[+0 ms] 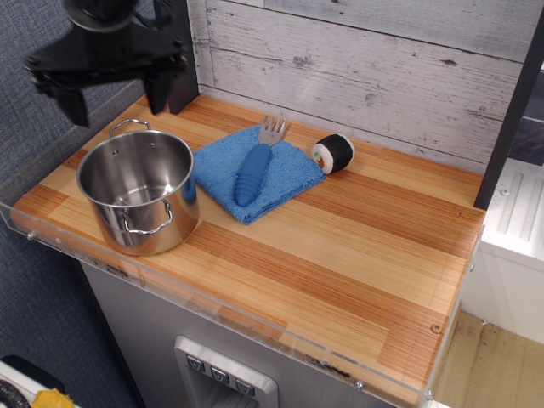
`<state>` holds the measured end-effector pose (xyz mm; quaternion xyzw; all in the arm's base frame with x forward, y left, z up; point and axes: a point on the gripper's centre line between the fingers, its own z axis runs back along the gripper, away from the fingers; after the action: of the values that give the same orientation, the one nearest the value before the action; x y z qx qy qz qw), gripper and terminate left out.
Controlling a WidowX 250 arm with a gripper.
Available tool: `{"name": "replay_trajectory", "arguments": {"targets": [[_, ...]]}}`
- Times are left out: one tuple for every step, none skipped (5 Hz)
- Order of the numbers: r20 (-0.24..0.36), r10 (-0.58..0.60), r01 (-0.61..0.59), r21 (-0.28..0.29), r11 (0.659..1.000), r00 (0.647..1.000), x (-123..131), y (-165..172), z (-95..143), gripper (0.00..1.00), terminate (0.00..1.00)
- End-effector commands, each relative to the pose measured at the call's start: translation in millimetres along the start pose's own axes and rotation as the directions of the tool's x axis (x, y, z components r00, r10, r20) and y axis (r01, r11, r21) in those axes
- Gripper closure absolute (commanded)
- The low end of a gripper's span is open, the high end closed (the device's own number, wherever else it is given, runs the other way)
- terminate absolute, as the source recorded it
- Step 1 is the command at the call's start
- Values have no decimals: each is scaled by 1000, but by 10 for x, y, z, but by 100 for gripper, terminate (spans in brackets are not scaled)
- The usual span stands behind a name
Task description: Move pot to the right edge below blue cloth
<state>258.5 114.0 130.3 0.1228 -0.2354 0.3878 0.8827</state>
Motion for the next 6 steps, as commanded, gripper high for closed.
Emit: {"name": "replay_trajectory", "arguments": {"targets": [[-36, -1, 0, -10, 1000, 999, -82, -211, -165, 0, 0], [-63, -34, 35, 13, 999, 997, -159, -299, -307, 0, 0], [-84, -51, 53, 28, 998, 995, -182, -340, -423, 0, 0], [-114, -58, 62, 38, 997, 992, -234, -359, -509, 0, 0], [-124, -69, 75, 43, 996, 990, -266, -348, -563, 0, 0], [-113, -59, 65, 51, 997, 992, -270, -327, -568, 100, 0]]}}
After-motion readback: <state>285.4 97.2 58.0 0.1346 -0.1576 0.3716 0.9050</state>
